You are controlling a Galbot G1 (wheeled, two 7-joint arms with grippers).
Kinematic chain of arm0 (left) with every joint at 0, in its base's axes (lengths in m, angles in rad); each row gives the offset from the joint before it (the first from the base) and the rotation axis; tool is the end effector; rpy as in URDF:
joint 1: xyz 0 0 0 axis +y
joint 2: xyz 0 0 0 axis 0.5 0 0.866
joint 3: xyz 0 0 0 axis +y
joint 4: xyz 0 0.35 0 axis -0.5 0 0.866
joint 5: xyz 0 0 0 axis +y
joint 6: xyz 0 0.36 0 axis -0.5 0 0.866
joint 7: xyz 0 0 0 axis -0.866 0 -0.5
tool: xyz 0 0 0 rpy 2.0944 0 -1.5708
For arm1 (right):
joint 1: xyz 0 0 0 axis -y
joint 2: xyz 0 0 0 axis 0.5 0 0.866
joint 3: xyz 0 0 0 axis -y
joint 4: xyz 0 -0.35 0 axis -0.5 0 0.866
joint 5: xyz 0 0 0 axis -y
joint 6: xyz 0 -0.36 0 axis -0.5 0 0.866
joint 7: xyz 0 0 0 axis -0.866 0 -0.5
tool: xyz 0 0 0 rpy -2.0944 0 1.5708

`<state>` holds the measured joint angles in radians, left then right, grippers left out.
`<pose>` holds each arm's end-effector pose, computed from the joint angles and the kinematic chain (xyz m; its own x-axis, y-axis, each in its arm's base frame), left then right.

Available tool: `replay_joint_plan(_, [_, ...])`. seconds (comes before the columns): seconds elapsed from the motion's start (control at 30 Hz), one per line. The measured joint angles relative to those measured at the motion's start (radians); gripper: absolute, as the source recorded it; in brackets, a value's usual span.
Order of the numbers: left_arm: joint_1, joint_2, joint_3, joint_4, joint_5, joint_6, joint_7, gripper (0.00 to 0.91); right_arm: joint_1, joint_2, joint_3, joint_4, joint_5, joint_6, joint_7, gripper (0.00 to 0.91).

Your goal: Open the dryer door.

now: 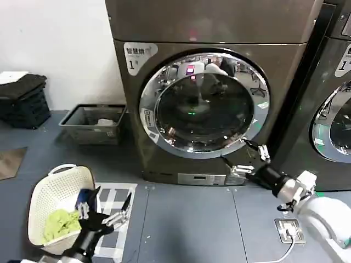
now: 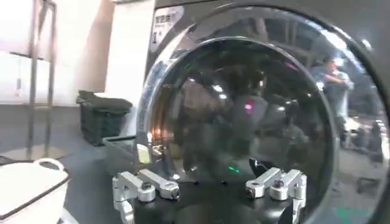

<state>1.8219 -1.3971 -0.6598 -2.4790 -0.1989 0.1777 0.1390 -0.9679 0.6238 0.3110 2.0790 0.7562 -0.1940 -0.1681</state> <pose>0.1148 0.0411 -0.1963 -0.9812 0.1884 0.0410 0.1892 0.9818 0.0167 0.3188 -0.1031 -0.1311 -0.7883 -0.6150 0.0213 -0.6053 0.7687 -0.2066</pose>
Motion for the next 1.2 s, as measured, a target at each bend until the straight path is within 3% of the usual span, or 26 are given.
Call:
replay_joint_plan(0.53, [-0.002, -0.002, 0.003, 0.004, 0.005, -0.001, 0.003, 0.907, 0.324, 0.021, -0.281, -0.088, 0.048, -0.007, 0.004, 0.907])
replay_joint_plan(1.2, [-0.002, -0.008, 0.014, 0.005, 0.017, -0.002, 0.005, 0.907, 0.573, 0.097, -0.533, -0.184, 0.083, 0.001, -0.009, 0.907])
